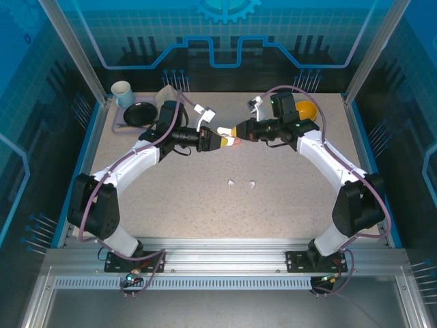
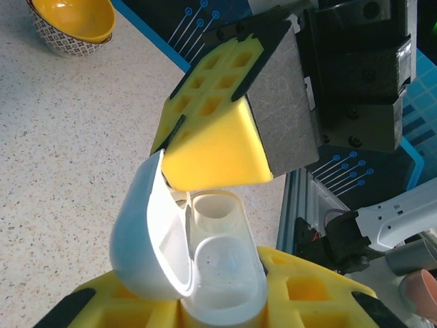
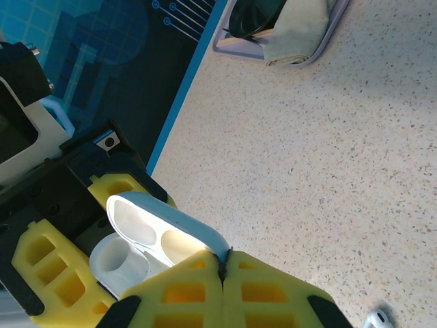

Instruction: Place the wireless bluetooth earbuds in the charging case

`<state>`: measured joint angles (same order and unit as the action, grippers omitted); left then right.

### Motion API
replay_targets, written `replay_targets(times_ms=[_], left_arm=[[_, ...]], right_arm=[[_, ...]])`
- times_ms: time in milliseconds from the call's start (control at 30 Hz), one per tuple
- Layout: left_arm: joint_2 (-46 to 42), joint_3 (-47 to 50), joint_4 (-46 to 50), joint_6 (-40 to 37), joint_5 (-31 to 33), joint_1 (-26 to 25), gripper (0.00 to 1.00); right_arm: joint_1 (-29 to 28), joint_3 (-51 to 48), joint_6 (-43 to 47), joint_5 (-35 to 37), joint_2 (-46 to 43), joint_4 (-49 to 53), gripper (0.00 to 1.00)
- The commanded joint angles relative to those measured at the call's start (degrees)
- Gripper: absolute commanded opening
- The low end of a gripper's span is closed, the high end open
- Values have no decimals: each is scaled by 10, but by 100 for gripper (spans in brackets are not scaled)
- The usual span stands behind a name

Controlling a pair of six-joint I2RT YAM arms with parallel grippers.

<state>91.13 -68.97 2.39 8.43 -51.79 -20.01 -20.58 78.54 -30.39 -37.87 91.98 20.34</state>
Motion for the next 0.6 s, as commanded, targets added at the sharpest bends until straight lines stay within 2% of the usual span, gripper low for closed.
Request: replay_targets(times_ms=[0,33,133,233,333,467,567], left_arm=[[-6,9,-8,-26,-7,-13,4],[-10,17,-13,-29,-1,-13,1],[-31,55,-51,-31,43,-13,0],[-56,111,-115,-28,96,-13,0],[-91,181,-213,-24,158,-13,0],[-144,291,-394,-27,262,-13,0],[-165,321,-442,-31,293,-13,0]], right_arm=[[-5,29,-3,-5,-5,5,7],[-1,29,-9,1,-10,5,15],[19,30,-27,17,-29,16,43],[33,31,-35,44,-48,53,61],[28,33,-28,81,-57,110,67],[-5,27,-20,181,-66,191,72],[-46,14,-37,275,-59,238,74]])
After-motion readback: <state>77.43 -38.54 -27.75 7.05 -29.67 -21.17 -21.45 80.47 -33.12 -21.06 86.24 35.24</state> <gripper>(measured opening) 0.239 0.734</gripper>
